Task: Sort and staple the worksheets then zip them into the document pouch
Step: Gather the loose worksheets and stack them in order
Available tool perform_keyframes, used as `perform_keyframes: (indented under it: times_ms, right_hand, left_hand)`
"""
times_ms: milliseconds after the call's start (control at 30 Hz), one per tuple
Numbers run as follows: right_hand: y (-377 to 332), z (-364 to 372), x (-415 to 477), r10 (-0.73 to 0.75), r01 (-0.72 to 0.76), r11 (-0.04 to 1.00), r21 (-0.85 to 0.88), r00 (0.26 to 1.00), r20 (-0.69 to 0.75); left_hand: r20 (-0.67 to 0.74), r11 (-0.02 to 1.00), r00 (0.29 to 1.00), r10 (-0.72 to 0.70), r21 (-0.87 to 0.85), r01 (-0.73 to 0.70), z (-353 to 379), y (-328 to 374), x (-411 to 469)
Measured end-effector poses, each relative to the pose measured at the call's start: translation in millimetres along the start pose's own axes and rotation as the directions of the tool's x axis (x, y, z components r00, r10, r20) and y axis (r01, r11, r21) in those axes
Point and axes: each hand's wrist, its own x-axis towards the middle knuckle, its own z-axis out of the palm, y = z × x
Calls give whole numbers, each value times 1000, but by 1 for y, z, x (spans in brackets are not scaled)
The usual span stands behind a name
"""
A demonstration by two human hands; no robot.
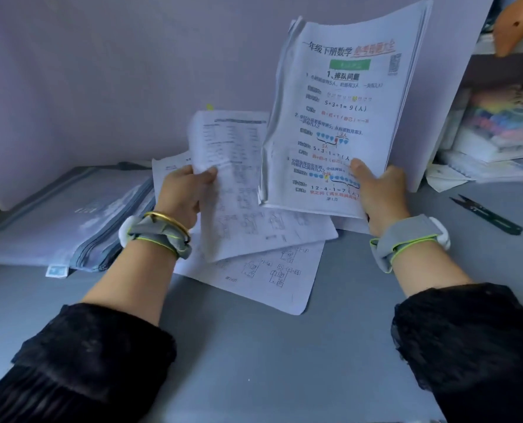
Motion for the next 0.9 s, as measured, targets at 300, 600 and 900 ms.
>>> perform_keyframes:
  times_ms: [300, 600, 900]
  right_hand:
    - [7, 5, -1, 99, -99, 995, -6, 991, 95]
    - [11, 16, -6, 129, -129, 992, -15, 970, 206]
    - [14, 49, -26, 94, -9, 962, -273, 949, 300]
  left_hand:
    - [-173, 959, 984, 50, 285, 1, -28, -15, 24]
    - [-75, 883, 968, 241, 430, -186, -22, -15, 18]
    - [106, 996, 994, 9, -86, 1, -19, -9, 10]
